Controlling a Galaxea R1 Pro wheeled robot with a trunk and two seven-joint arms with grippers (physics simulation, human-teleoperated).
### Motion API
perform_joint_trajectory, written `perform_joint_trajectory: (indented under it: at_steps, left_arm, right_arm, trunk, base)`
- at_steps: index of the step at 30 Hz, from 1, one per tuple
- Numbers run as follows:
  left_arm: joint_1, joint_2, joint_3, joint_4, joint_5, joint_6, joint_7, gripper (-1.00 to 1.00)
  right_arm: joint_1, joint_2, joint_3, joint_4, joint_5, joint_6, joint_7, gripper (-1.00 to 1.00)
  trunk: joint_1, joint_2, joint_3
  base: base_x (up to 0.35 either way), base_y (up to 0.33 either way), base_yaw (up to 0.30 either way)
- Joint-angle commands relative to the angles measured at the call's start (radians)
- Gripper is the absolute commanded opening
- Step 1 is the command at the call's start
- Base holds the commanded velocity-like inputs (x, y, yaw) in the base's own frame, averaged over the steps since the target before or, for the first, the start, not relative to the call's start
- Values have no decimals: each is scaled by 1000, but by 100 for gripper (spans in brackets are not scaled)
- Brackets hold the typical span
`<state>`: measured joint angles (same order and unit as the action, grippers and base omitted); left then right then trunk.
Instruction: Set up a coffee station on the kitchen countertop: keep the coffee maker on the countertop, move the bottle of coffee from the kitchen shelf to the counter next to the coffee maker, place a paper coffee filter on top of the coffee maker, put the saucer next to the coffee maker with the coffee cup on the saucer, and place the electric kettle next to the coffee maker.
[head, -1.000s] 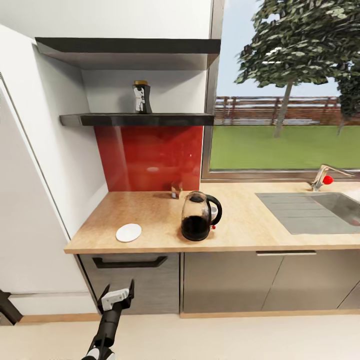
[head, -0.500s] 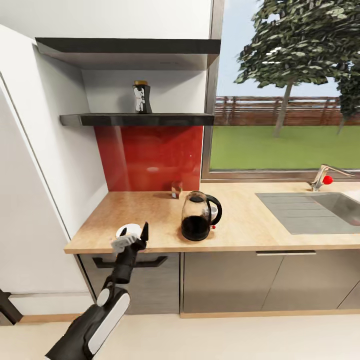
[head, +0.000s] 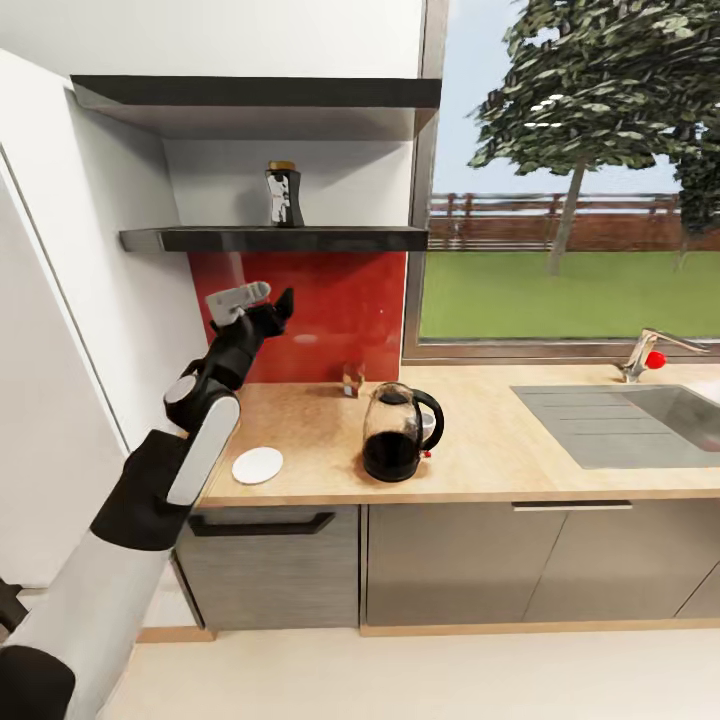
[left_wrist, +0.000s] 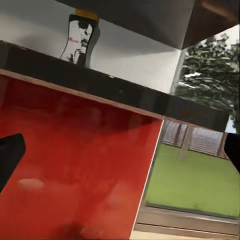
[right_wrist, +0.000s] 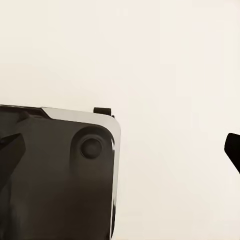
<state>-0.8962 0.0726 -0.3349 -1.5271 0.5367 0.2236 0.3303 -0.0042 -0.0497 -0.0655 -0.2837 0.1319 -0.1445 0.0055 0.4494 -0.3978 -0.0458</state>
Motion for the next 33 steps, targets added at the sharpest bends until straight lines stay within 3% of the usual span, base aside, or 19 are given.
perform_joint_trajectory:
  at_steps: [1,5,8,11,14,18,21,23,28,33]
  left_arm:
    - [-42,-8,-1,-2,8,35,11,100]
    - [-203,-80,21,2,4,179,78,100]
    - [-304,-102,26,22,3,259,110,100]
    - [-387,-106,27,103,3,279,116,100]
    - [-495,-107,27,255,3,284,116,100]
    - [-709,-111,24,604,2,279,104,100]
    - [-789,-117,22,734,-2,274,102,100]
    - [-832,-118,18,822,-6,273,100,100]
    - [-852,-116,-3,933,-14,264,95,100]
    - [-853,-117,-34,970,-86,261,94,100]
  right_arm:
    - [0,0,-7,0,10,-3,1,100]
    - [0,-1,-8,0,11,-3,1,100]
    - [0,-1,-8,0,11,-3,1,100]
    - [0,-1,-8,0,11,-3,1,100]
    - [0,-1,-7,1,11,-3,1,100]
    - [0,1,-4,4,11,0,1,100]
    - [0,4,-3,14,12,1,0,100]
    - [0,6,-4,52,12,4,-1,100]
    - [0,-1,-8,117,11,6,-2,100]
    - [0,1,-8,128,11,9,-1,100]
  trunk:
    - [1,-2,-2]
    - [1,-2,-2]
    - [1,-2,-2]
    - [1,-2,-2]
    - [1,-2,-2]
    - [1,-2,-2]
    - [1,-2,-2]
    - [1,-2,-2]
    - [1,-2,-2]
    - [1,-2,-2]
  base:
    - [0,0,0]
    - [0,0,0]
    - [0,0,0]
    - [0,0,0]
    - [0,0,0]
    - [0,0,0]
    - [0,0,0]
    - [0,0,0]
    - [0,0,0]
    - [0,0,0]
